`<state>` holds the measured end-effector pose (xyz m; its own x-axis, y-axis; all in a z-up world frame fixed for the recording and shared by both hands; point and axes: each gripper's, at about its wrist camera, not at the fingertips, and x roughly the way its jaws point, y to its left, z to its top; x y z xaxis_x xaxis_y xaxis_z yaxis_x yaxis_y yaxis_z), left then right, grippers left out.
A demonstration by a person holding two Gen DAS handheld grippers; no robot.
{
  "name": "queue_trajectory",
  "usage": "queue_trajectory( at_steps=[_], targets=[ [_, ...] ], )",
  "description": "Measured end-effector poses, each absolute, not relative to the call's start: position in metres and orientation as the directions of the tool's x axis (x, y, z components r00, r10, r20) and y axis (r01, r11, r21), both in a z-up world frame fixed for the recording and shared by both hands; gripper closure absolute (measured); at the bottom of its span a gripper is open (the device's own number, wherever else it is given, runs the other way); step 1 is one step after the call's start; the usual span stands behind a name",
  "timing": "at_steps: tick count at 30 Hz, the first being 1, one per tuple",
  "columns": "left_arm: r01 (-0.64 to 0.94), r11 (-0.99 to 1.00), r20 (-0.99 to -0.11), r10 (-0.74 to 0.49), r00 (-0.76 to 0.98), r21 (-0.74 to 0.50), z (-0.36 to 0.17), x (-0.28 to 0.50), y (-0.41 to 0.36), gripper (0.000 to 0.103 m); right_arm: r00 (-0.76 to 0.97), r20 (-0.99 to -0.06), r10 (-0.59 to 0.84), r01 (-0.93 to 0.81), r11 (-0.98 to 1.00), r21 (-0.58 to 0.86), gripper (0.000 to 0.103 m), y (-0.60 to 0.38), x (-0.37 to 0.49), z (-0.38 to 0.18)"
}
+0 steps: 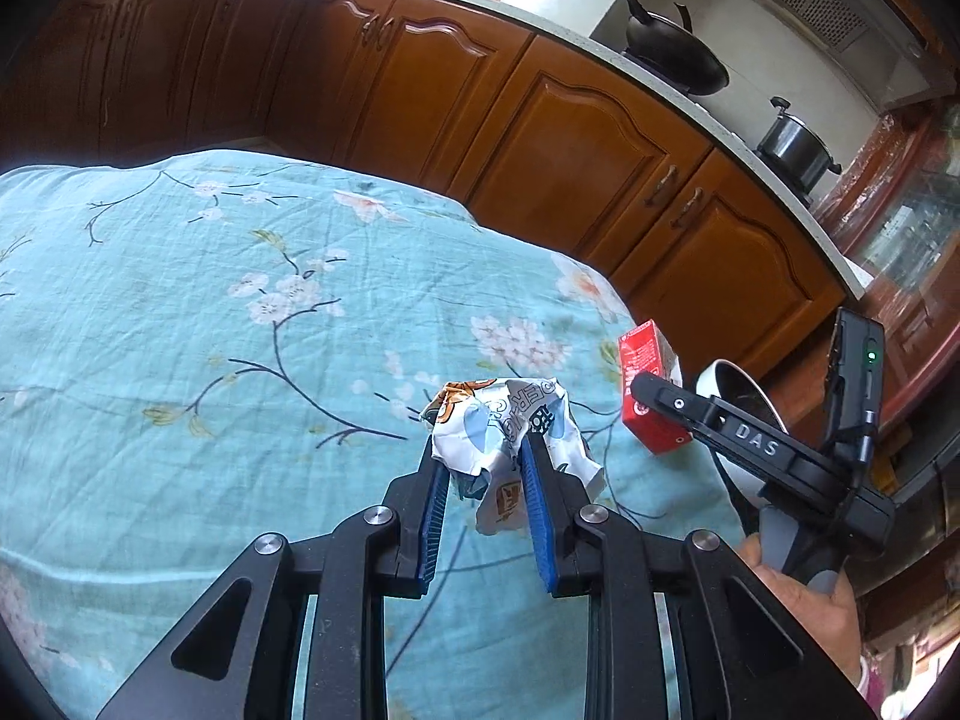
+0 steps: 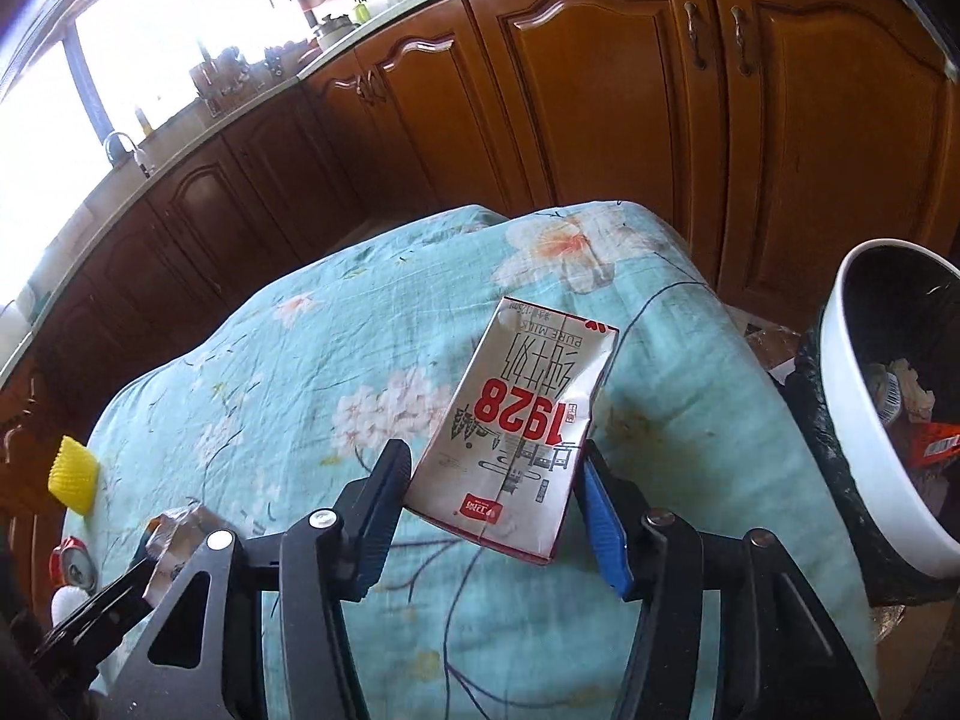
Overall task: Collect trash
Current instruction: 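Carry the foil wrapper and red-and-white carton with both grippers over the bin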
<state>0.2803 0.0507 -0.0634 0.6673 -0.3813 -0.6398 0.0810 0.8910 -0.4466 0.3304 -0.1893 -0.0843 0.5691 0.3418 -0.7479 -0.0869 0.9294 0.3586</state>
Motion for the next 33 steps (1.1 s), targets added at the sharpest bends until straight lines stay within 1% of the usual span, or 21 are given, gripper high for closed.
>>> queue_trajectory(
  at_steps=[5, 14, 20, 25, 33],
  targets=[
    [0.144, 0.892, -0.639, -0.412, 0.650, -0.429, -0.057, 0.276, 0.021, 0.080, 0.606, -0.690, 0.395, -0.100, 0.899, 0.427, 0.047, -0.233, 0.293, -0.065],
    [0.250, 0.901, -0.650, -0.429, 0.627, -0.354, -0.047, 0.266, -0.035, 0.080, 0.642, -0.650, 0.406, -0.084, 0.881, 0.466, 0.047, -0.289, 0.251, -0.054],
    [0.295, 0.903, -0.658, -0.430, 0.618, -0.313, -0.041, 0.260, -0.069, 0.080, 0.666, -0.633, 0.394, -0.063, 0.876, 0.478, 0.047, -0.313, 0.233, -0.054],
    [0.322, 0.902, -0.665, -0.431, 0.610, -0.289, -0.039, 0.260, -0.090, 0.080, 0.685, -0.627, 0.371, -0.064, 0.888, 0.455, 0.047, -0.325, 0.223, -0.050],
    [0.364, 0.897, -0.673, -0.433, 0.601, -0.252, -0.036, 0.266, -0.123, 0.080, 0.710, -0.607, 0.356, -0.055, 0.888, 0.457, 0.047, -0.352, 0.216, -0.044]
  ],
)
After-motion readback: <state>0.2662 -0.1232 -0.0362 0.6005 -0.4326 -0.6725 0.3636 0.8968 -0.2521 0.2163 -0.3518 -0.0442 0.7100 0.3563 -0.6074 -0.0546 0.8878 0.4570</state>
